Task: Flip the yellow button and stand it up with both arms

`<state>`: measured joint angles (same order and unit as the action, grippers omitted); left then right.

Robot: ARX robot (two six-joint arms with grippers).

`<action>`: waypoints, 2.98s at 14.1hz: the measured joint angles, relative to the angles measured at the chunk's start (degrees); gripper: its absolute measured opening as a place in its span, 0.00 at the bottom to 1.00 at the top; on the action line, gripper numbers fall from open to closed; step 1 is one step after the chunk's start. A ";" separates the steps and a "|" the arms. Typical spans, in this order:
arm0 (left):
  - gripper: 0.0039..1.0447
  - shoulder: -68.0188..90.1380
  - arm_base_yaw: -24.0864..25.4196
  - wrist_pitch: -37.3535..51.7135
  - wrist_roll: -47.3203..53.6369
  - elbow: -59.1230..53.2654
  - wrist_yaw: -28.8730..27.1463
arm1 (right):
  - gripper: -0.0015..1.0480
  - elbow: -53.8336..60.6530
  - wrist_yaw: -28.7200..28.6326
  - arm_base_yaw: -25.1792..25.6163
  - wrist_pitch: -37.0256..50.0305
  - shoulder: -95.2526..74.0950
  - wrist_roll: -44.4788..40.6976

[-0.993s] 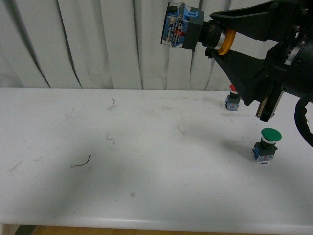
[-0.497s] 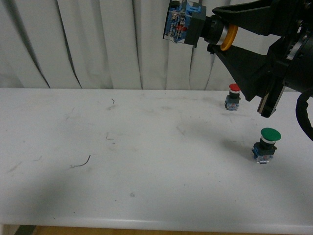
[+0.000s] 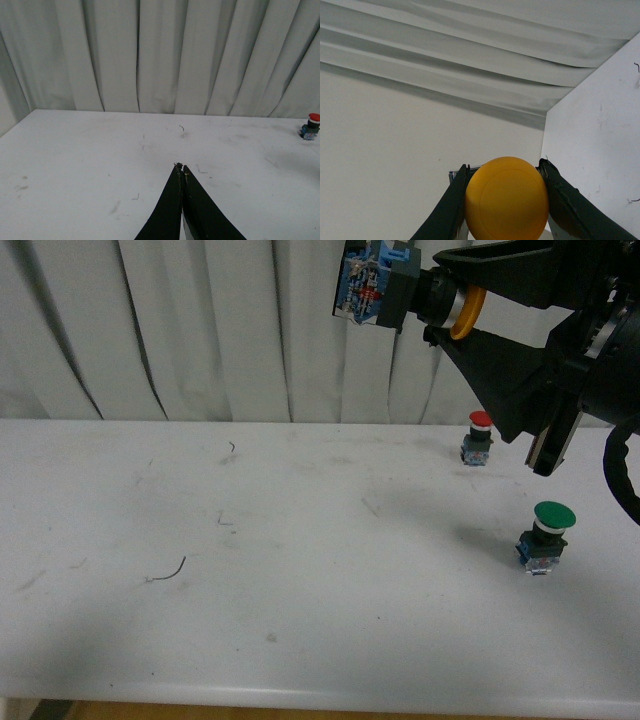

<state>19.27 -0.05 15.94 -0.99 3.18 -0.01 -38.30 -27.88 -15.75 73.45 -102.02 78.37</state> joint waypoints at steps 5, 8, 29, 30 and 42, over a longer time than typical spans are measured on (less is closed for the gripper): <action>0.01 -5.53 0.00 -2.73 0.00 -2.67 0.00 | 0.34 0.00 -0.04 -0.02 0.00 0.00 -0.44; 0.01 -9.01 0.00 -5.64 0.00 -2.67 0.02 | 0.34 0.00 -0.11 -0.44 0.04 0.00 -0.48; 0.94 -18.75 0.00 -16.15 0.09 -2.62 0.00 | 0.34 -21.35 41.38 8.85 -43.25 -3.98 -82.53; 0.94 -18.75 0.00 -16.15 0.09 -2.62 -0.02 | 0.34 -23.78 41.51 9.35 -45.77 -6.16 -82.55; 0.94 -18.75 0.00 -16.15 0.11 -2.62 0.00 | 0.34 -53.46 43.25 6.32 -76.63 -29.16 -76.24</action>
<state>0.51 -0.05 -0.21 -0.89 0.56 -0.01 -91.77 15.38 -9.43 -3.18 -131.17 2.13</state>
